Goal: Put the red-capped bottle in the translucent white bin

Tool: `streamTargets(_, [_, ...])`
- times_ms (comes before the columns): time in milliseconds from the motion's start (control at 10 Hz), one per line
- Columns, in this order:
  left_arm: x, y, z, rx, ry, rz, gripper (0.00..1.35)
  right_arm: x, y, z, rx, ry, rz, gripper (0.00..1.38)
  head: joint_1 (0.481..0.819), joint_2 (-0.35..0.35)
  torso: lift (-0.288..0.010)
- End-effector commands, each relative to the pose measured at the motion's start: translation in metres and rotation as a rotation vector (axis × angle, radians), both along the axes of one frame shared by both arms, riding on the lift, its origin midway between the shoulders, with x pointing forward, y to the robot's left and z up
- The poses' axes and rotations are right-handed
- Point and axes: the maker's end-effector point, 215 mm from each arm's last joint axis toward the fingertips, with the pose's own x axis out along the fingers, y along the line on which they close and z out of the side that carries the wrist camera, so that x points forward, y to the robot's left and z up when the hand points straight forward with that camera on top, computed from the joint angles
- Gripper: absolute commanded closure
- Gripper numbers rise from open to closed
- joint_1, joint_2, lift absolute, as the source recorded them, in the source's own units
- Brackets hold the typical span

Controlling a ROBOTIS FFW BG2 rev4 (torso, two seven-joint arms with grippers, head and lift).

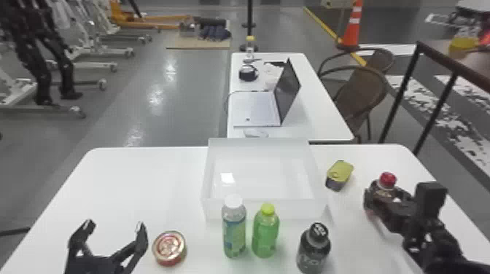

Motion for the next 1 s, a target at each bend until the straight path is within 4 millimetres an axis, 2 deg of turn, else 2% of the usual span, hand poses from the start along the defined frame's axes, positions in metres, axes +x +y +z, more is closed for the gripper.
streamTargets(0, [0.001,-0.001,0.000,-0.007,-0.001,0.000,0.23,0.004,0.001,0.001,-0.026,0.007,0.005,0.47,0.549,0.000,-0.100])
streamTargets(100, [0.001,-0.003,0.000,-0.009,-0.001,-0.003,0.23,0.006,0.002,-0.001,-0.023,0.013,0.006,0.78,0.549,0.000,-0.100])
streamTargets(200, [0.001,-0.003,0.000,-0.010,-0.001,-0.002,0.23,0.006,0.001,0.000,-0.027,0.008,-0.001,0.99,0.549,0.000,-0.100])
streamTargets(400, [0.001,-0.003,-0.001,-0.014,0.000,-0.003,0.23,0.006,0.000,0.004,-0.021,-0.005,-0.019,1.05,0.549,0.000,-0.100])
streamTargets(600, [0.001,-0.003,-0.002,-0.014,0.003,-0.003,0.23,0.006,0.003,0.033,0.016,-0.047,-0.022,1.05,0.549,0.000,-0.100])
streamTargets(900, [0.002,-0.006,-0.005,-0.016,0.012,-0.008,0.23,0.022,0.031,0.110,0.052,-0.103,0.038,1.05,0.549,0.000,-0.100])
